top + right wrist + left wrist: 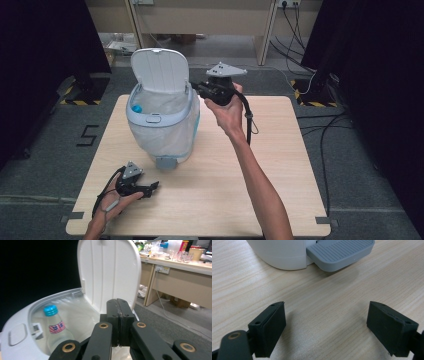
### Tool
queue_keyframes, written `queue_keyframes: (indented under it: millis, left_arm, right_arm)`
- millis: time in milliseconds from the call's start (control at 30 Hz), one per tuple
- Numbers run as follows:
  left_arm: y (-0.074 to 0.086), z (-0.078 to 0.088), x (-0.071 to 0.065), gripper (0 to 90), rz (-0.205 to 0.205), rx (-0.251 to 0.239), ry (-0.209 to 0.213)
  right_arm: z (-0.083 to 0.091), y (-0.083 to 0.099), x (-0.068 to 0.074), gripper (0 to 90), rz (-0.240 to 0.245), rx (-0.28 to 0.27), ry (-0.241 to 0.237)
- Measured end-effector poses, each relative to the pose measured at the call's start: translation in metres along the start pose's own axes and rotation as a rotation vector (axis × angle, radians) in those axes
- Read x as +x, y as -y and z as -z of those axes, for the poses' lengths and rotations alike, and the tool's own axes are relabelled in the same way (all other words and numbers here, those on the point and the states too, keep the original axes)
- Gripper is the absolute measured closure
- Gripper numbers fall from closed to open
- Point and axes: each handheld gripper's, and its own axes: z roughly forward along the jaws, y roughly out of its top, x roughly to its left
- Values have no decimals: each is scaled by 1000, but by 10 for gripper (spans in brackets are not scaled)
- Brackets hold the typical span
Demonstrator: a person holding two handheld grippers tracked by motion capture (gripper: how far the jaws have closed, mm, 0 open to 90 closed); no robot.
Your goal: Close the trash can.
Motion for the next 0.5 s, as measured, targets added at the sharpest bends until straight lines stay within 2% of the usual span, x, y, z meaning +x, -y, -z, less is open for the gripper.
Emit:
queue_keyframes:
  millis: [233, 500]
  left_arm:
    - [0, 0, 0, 145, 0, -1, 1]
    - [0, 0, 0, 145, 0, 0, -1]
  right_arm:
    - [-8, 3, -12, 893, -25, 10, 29]
    - [-15, -3, -22, 896, -26, 8, 53]
